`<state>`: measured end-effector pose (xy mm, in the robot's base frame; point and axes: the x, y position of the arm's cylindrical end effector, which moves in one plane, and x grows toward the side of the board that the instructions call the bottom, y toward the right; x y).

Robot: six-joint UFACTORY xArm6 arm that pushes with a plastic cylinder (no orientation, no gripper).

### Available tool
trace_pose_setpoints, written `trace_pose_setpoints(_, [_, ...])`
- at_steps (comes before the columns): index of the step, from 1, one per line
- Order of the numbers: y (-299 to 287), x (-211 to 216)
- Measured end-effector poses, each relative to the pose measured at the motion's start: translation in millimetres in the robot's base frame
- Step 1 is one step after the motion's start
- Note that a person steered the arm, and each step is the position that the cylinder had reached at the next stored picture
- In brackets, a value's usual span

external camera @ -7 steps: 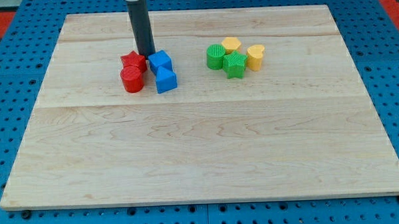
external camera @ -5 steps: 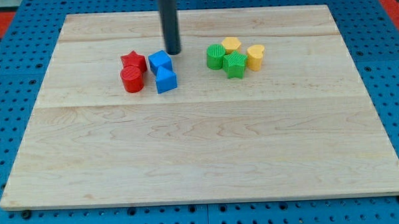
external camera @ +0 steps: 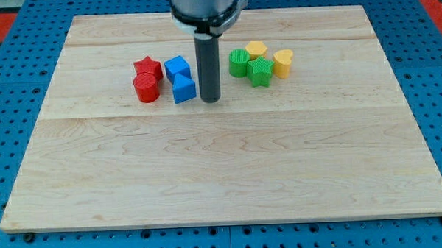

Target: Move the blue triangle to the right of the blue cube

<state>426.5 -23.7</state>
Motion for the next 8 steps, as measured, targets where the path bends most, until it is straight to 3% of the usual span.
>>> trace_pose_setpoints(1, [-31, 22])
trace_pose_setpoints(2, [-89, 20])
trace_pose_setpoints(3, [-108, 10])
trace_pose_setpoints(5, [-46, -5])
trace_pose_setpoints(7, [-5, -57])
trace_pose_setpoints(8, [-2, -59])
